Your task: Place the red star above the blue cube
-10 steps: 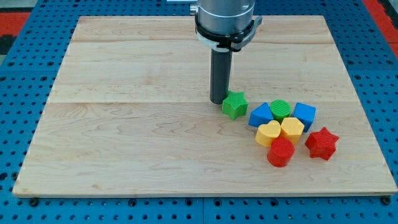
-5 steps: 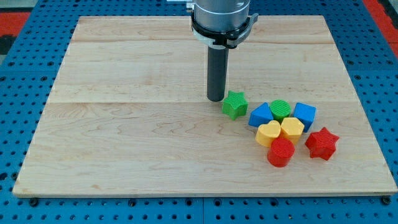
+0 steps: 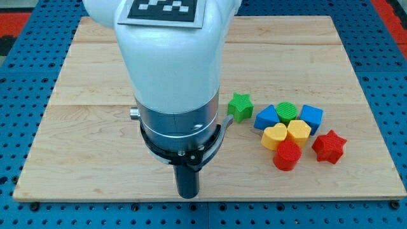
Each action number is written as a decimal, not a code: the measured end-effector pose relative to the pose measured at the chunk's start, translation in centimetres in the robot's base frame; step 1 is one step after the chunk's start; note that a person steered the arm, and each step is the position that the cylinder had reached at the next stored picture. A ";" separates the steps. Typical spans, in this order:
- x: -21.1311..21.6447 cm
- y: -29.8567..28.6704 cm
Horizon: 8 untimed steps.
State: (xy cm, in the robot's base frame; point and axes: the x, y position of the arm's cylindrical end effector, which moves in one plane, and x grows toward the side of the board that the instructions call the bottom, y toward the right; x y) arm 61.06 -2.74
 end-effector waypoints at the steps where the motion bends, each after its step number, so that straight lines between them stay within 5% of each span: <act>1: 0.8 0.5; 3: 0.8 5.8; 4: 0.7 18.0; 5: -2.5 24.1; 8: -11.4 24.5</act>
State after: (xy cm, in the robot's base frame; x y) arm 49.71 21.72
